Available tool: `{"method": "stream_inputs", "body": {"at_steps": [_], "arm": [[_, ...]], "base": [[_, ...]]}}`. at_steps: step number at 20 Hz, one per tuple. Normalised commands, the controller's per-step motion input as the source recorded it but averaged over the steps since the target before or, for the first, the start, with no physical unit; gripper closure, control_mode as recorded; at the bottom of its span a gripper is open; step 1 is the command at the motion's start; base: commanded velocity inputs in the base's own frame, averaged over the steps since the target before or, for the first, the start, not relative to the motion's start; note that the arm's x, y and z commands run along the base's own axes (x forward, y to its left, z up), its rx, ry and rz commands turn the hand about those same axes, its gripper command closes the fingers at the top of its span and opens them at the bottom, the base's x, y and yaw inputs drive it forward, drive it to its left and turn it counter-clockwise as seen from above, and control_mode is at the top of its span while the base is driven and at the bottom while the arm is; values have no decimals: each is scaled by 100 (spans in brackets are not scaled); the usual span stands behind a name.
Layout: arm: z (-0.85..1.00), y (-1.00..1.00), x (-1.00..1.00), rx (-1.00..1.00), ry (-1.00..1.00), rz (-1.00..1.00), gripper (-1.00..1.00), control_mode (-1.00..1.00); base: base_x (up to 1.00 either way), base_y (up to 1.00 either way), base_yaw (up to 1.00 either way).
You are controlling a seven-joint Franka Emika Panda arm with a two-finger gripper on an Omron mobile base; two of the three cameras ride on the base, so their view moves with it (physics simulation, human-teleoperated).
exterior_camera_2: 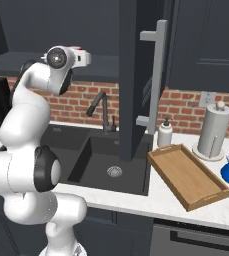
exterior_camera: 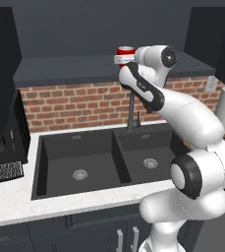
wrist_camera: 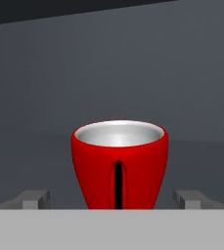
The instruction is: Pick the kettle from the counter and place it on the tray. Then pick the mug from the cabinet and place it on the tray. Then close the cabinet doors.
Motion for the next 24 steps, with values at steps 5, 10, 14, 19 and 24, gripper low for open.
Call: {"method": "stream_inputs", "body": {"at_steps": [5, 10, 14, 19, 24], "arm": [[0, 0, 5, 0, 0, 0, -100, -100], [0, 0, 0, 0, -2, 0, 100, -100], [0, 0, 0, 0, -3, 0, 100, -100], [0, 0, 0, 0, 0, 0, 100, -100], [0, 0, 0, 0, 0, 0, 100, -100]], "base": [[0, 0, 0], [0, 0, 0], [0, 0, 0], [0, 0, 0], [0, 0, 0]]}}
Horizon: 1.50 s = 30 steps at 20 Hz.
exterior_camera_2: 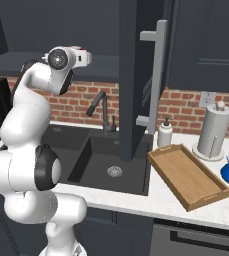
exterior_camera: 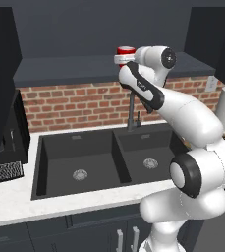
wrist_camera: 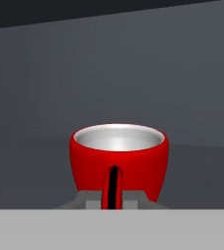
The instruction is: Pick the kettle from the counter and place it on the tray. Then pick the mug from the cabinet and place it on the tray. Then close the cabinet doors.
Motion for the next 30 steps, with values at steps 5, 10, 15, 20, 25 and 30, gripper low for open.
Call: {"method": "stream_inputs", "body": {"at_steps": [5, 10, 15, 20, 25, 30], "arm": [[0, 0, 0, 0, 0, 0, 100, -100], [0, 0, -6, 0, 0, 0, 100, -100], [-1, 0, -42, 0, 0, -1, 100, -100], [-8, 0, -93, 0, -5, -1, 100, -100], [-15, 0, -100, 0, -14, -1, 100, -100], [-13, 0, -100, 0, -13, -2, 100, -100]], "base": [[0, 0, 0], [0, 0, 0], [0, 0, 0], [0, 0, 0], [0, 0, 0], [0, 0, 0]]}}
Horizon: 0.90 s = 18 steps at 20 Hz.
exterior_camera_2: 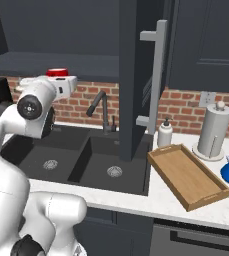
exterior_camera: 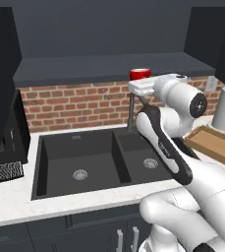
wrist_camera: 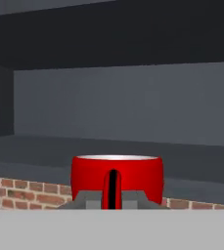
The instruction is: Pick the kettle from the counter and place it on the tray. Then pick the mug from the cabinet and place it on the tray. Then close the cabinet doors.
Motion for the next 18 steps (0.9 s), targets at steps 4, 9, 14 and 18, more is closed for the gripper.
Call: {"method": "stream_inputs", "body": {"at_steps": [4, 9, 14, 18], "arm": [[-1, -13, -100, 6, -3, -8, 100, -100], [0, -20, -100, 7, 0, -11, 100, -100], [0, -19, -100, 5, 0, -7, 100, -100], [0, -15, -100, 5, 0, -5, 100, -100]], "base": [[0, 0, 0], [0, 0, 0], [0, 0, 0], [0, 0, 0]]}}
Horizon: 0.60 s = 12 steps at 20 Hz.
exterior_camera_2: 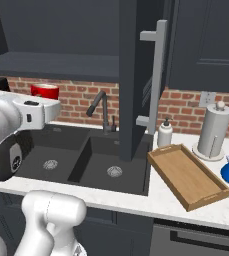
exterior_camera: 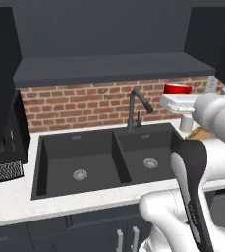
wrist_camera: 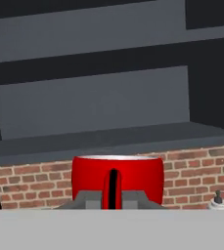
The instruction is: Pick the kettle from the counter and place it on the tray. Then pick the mug from the cabinet and place it on the tray. Then close the cabinet doors.
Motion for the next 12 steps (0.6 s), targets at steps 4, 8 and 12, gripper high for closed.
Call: {"method": "stream_inputs", "body": {"at_steps": [4, 8, 12], "arm": [[-2, -16, -100, 5, 0, -2, 100, -100], [-29, -4, -82, 1, 14, 0, 100, -100], [-60, 0, -44, 0, 21, -2, 100, -100]], "base": [[0, 0, 0], [0, 0, 0], [0, 0, 0]]}}
